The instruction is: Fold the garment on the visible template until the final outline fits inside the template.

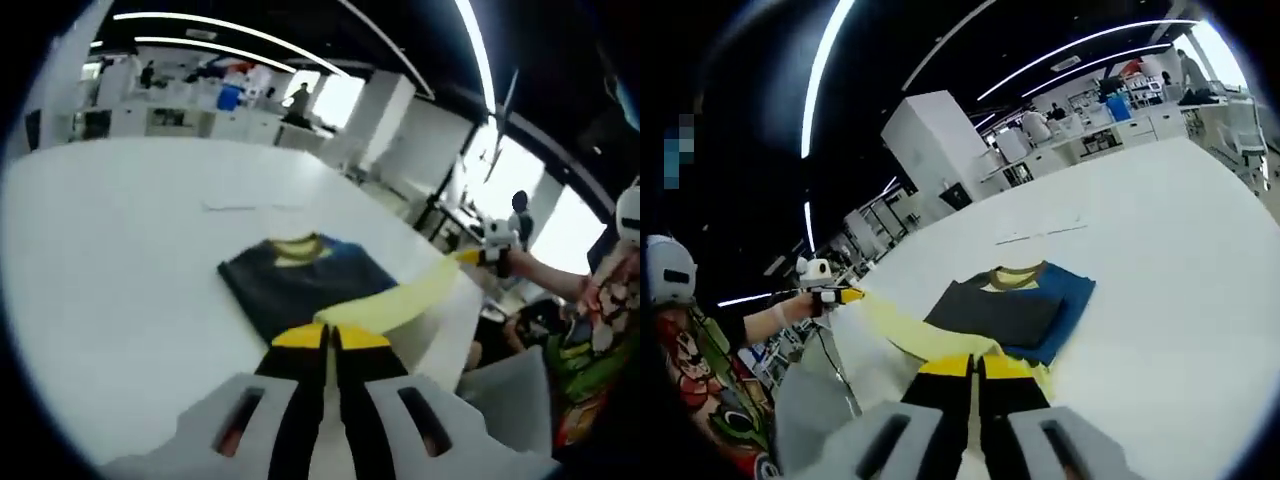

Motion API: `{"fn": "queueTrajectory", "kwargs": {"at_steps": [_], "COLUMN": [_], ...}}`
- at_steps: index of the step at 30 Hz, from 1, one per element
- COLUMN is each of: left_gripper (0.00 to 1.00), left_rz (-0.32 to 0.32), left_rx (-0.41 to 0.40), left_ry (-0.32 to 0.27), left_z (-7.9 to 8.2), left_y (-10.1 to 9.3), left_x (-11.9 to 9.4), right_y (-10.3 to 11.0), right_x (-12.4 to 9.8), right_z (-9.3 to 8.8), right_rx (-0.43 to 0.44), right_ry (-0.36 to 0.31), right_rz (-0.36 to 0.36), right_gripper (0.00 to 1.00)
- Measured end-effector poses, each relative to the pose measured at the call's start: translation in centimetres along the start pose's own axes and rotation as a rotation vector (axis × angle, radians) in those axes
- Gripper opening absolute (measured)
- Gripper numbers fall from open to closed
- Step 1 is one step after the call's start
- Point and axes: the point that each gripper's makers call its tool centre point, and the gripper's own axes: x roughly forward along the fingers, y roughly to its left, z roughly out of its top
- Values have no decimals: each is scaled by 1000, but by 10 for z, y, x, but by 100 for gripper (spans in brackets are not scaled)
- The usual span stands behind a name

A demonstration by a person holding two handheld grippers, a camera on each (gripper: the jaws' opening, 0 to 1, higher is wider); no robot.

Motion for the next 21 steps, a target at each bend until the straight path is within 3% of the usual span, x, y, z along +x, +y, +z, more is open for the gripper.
{"fn": "queueTrajectory", "kwargs": {"at_steps": [9,12,21], "left_gripper": [0,0,0], "left_rz": [38,46,70], "left_rx": [15,-9,-19], "left_ry": [-73,-90,-63], "left_z": [33,39,38], "left_y": [31,42,78], "left_x": [34,44,79], "right_y": [-34,-41,-78], "right_x": [35,44,84], "right_z": [54,60,63], "right_rx": [-55,-54,-58], "right_ry": [-41,-45,-6], "right_rz": [-50,-66,-101], "right_gripper": [0,0,0]}}
